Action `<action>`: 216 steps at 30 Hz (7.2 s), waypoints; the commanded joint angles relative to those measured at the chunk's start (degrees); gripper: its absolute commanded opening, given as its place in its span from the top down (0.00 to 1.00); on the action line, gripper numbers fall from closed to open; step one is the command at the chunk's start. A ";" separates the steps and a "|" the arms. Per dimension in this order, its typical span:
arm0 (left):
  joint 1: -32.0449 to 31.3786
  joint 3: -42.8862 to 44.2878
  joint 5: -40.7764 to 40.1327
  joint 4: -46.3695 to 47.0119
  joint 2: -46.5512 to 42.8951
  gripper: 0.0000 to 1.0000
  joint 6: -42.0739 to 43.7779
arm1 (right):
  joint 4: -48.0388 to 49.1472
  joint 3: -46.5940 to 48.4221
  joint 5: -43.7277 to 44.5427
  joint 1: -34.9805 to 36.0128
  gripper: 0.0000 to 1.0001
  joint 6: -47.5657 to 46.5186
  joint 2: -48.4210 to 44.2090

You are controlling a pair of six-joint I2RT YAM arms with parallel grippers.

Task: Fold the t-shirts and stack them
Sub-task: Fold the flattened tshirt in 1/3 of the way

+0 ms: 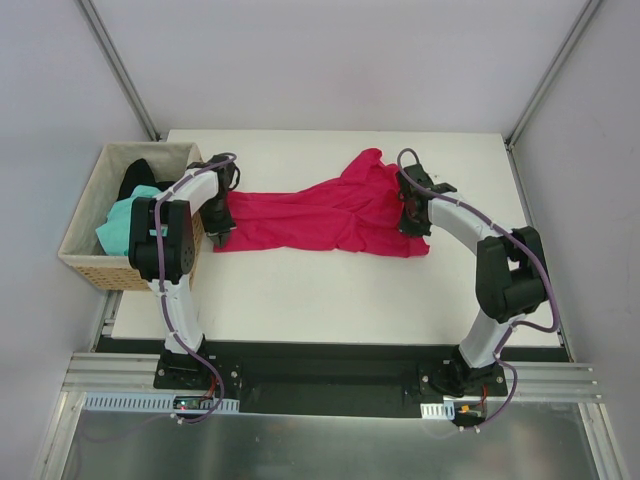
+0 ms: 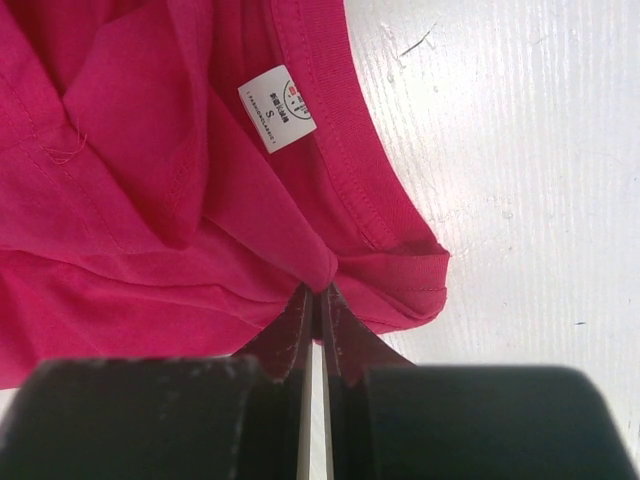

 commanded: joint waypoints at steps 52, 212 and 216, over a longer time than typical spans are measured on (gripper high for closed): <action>1.48 0.83 1.20 -1.48 -6.63 1.00 1.37 | -3.32 -3.21 7.97 -1.66 0.99 2.97 -8.79; -1.60 5.31 5.94 -4.65 -21.05 1.00 3.57 | -7.01 14.19 -5.57 -0.08 0.71 -5.11 9.31; -1.60 5.31 5.86 -4.83 -21.05 1.00 3.57 | -6.57 14.27 -5.74 -0.08 0.93 -4.94 9.48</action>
